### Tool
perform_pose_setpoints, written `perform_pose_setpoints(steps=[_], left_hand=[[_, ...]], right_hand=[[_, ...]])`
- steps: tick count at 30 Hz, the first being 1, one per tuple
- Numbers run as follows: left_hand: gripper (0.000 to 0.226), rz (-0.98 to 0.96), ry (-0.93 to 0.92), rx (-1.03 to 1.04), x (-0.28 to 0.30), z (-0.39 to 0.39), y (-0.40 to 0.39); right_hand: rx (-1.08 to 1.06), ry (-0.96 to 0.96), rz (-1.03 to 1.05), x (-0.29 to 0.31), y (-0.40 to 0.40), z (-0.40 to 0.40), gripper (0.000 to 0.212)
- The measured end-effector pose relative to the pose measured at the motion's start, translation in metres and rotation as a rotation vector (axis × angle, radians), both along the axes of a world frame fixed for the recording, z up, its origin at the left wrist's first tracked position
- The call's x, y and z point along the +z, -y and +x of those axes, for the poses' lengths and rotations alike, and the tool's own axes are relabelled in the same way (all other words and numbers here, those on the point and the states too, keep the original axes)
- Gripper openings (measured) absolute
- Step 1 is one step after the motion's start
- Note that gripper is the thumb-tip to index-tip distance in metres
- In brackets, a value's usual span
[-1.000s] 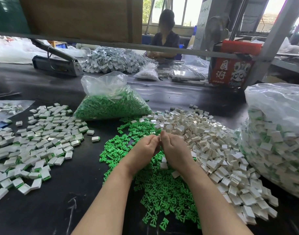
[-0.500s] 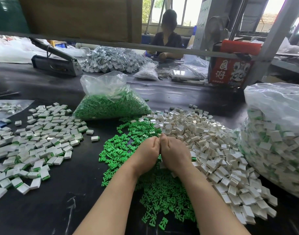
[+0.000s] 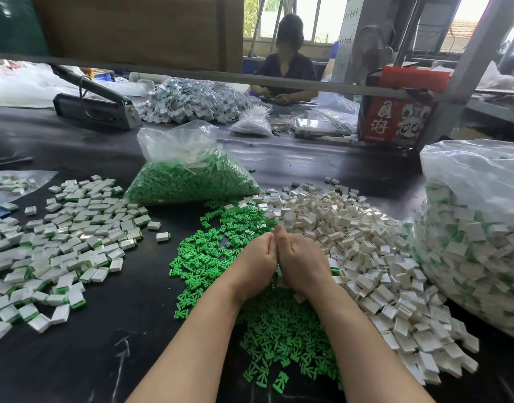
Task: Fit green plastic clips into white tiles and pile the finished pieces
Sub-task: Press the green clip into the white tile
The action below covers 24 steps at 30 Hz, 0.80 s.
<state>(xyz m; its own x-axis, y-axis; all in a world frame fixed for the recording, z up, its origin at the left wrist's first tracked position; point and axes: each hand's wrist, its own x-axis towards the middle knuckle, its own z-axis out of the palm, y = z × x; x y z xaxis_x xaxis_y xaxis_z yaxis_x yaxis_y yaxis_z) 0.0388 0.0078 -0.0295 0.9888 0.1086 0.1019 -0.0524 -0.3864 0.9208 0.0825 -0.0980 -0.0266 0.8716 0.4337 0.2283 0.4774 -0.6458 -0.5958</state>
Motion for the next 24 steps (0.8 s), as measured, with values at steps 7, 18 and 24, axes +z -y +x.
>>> perform_pose_setpoints(steps=[7,18,24], left_hand=[[0.035,0.021,-0.012,0.001,0.0006,0.0000,0.0012],[0.036,0.005,-0.024,-0.003,0.0013,-0.0001,0.0008],[0.031,-0.122,0.019,-0.035,0.0031,-0.0029,-0.0061]], right_hand=[[-0.016,0.019,-0.033,0.0008,0.0010,0.0014,0.055],[-0.009,0.050,-0.040,0.0002,0.0013,0.0027,0.053],[0.046,-0.014,0.064,0.0054,0.0001,-0.0013,0.056]])
